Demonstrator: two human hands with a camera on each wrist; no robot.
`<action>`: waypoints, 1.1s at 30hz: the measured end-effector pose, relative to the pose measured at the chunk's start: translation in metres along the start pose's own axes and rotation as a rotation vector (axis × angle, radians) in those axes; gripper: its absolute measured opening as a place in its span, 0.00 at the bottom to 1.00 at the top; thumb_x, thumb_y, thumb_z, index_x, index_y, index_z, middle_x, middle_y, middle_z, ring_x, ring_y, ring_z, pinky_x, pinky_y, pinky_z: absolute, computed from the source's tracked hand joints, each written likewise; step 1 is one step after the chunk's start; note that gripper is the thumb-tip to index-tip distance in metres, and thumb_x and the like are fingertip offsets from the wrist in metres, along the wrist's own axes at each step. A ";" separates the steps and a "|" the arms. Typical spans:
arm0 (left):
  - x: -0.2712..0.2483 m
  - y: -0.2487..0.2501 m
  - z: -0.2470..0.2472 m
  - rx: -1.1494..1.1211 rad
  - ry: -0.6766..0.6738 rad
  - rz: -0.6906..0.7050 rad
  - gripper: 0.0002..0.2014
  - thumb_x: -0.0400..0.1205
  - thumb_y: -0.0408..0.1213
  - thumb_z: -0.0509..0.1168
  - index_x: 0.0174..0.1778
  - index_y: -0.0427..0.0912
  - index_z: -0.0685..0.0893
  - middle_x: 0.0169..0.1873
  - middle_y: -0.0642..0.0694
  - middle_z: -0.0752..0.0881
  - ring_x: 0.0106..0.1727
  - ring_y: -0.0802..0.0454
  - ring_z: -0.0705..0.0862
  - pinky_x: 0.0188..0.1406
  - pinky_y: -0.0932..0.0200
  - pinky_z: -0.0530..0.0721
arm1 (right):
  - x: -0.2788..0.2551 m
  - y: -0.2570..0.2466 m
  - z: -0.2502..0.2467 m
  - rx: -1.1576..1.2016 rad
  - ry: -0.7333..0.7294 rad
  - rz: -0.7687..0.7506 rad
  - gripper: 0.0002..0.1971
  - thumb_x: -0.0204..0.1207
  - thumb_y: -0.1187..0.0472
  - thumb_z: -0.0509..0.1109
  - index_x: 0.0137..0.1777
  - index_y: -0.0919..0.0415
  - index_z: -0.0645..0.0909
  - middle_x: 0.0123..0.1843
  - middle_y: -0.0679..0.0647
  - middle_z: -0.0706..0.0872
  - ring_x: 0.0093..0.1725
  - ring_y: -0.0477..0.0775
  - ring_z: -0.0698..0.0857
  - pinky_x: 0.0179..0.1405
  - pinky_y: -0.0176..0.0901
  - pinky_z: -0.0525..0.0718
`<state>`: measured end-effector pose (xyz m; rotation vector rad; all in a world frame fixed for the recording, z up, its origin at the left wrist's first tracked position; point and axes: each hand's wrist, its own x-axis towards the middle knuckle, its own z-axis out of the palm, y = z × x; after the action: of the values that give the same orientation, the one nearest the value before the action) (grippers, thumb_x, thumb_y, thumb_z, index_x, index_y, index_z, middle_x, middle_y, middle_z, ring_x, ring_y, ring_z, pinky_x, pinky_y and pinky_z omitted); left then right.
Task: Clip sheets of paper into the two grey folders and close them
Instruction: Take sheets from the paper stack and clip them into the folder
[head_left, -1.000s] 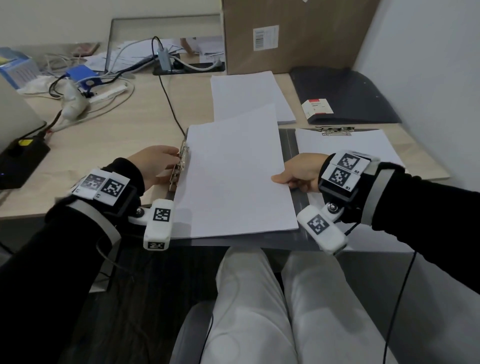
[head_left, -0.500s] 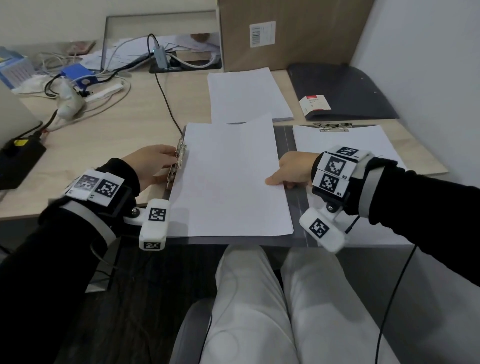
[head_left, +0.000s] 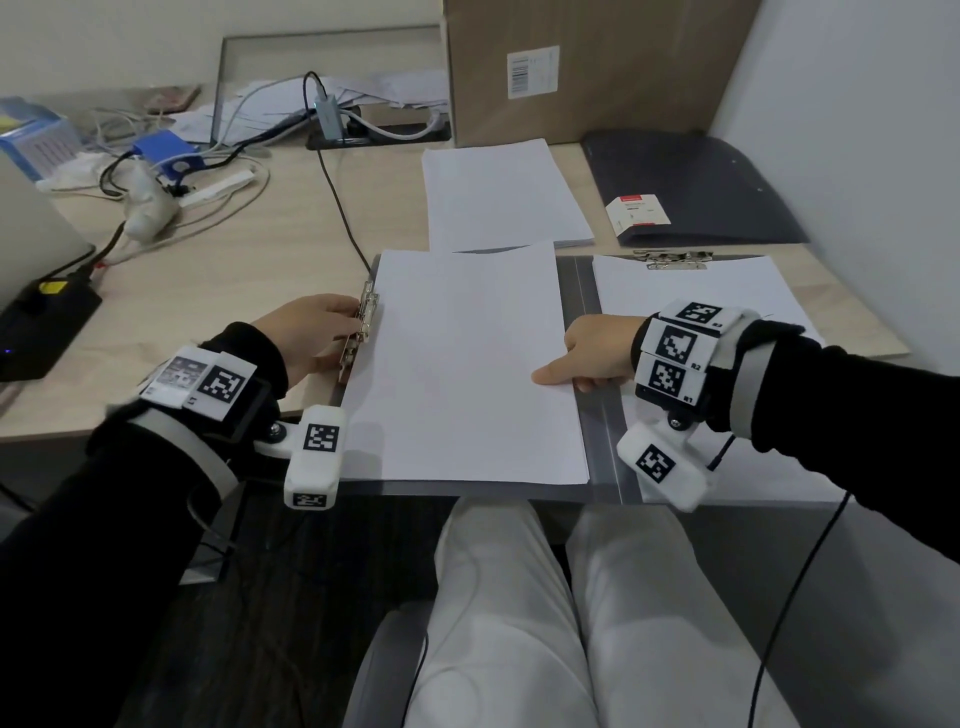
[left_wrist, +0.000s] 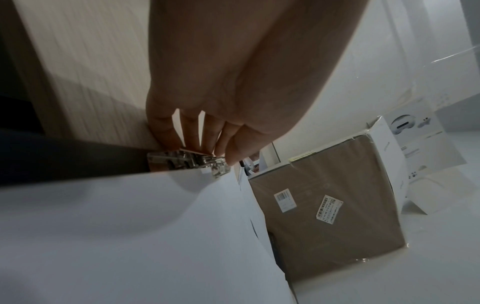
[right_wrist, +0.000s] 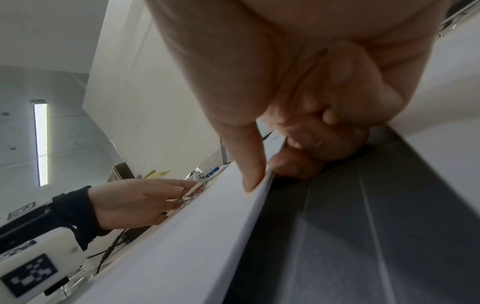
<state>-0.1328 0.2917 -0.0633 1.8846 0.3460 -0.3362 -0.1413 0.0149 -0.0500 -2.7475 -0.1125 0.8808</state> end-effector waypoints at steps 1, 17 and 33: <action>-0.001 0.000 0.000 0.001 0.001 -0.001 0.14 0.82 0.27 0.58 0.59 0.45 0.81 0.43 0.51 0.82 0.42 0.59 0.79 0.39 0.64 0.76 | 0.000 0.001 -0.001 -0.006 -0.001 0.001 0.24 0.76 0.42 0.66 0.28 0.60 0.72 0.27 0.50 0.80 0.24 0.49 0.73 0.26 0.36 0.71; 0.001 0.008 0.003 0.094 0.064 0.028 0.23 0.83 0.28 0.59 0.76 0.38 0.70 0.52 0.49 0.81 0.42 0.57 0.80 0.36 0.68 0.82 | 0.025 0.000 -0.036 0.258 0.316 -0.027 0.18 0.75 0.55 0.71 0.59 0.67 0.84 0.54 0.57 0.89 0.50 0.57 0.86 0.57 0.49 0.84; 0.008 -0.001 -0.007 0.315 -0.102 0.024 0.44 0.71 0.24 0.73 0.80 0.49 0.61 0.70 0.44 0.78 0.69 0.43 0.79 0.72 0.43 0.75 | 0.111 -0.098 -0.058 0.014 0.212 -0.335 0.33 0.77 0.58 0.70 0.80 0.62 0.65 0.79 0.55 0.70 0.78 0.55 0.70 0.74 0.40 0.66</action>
<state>-0.1250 0.2993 -0.0647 2.1674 0.2105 -0.4916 -0.0172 0.1138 -0.0409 -2.6765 -0.5055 0.4975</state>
